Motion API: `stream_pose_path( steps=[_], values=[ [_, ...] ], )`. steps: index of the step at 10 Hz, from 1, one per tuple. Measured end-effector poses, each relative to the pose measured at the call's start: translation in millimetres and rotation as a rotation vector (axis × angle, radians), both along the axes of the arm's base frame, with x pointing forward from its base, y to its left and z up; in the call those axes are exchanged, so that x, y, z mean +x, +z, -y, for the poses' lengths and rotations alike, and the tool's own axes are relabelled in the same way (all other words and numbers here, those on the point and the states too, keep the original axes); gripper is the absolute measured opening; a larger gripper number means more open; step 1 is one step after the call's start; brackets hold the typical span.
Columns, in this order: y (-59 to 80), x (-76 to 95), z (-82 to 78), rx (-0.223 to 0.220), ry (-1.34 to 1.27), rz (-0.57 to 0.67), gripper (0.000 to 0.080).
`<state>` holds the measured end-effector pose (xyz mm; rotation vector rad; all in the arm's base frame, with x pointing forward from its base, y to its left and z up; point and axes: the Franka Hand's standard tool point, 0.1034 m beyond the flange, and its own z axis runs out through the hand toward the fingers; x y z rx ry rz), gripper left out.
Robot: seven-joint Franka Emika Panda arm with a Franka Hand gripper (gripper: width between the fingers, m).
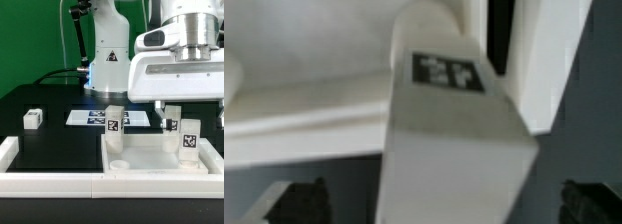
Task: Assemble square table
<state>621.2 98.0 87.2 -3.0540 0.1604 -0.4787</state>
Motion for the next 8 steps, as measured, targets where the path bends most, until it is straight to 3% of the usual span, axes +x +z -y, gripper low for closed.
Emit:
stream_pose_path(
  steps=[1, 3, 6, 8],
  values=[
    [-0.4, 1.2, 5.7, 0.006, -0.013, -0.012, 0.0649],
    [-2.0, -5.7, 4.4, 0.028, -0.005, -0.184, 0.0649],
    [-3.8, -9.7, -5.4, 0.056, -0.069, -0.273, 0.0649],
    [-6.0, -2.2, -8.3, 0.084, -0.120, -0.289, 0.0649]
  ],
)
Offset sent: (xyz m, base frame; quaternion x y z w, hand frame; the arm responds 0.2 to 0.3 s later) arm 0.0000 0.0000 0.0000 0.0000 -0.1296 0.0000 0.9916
